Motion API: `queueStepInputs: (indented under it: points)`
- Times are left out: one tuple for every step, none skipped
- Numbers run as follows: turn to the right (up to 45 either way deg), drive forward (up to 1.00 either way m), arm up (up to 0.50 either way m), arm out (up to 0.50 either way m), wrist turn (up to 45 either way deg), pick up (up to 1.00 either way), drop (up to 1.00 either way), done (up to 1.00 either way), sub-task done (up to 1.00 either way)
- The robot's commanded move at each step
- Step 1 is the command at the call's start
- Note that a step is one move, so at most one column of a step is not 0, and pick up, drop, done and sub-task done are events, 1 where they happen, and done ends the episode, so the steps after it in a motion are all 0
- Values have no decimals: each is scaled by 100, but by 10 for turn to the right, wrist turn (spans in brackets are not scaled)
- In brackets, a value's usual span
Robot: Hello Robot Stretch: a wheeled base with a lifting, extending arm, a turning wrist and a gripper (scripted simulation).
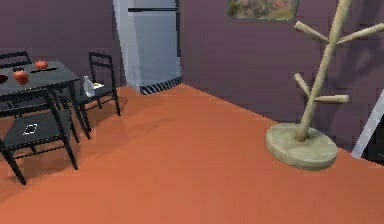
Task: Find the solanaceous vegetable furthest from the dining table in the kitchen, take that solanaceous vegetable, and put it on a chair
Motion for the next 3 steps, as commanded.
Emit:
queueStepInputs:
  points:
    - [-90,0,0,0,0,0,0,0,0]
    - [0,100,0,0,0,0,0,0,0]
    - [0,100,0,0,0,0,0,0,0]
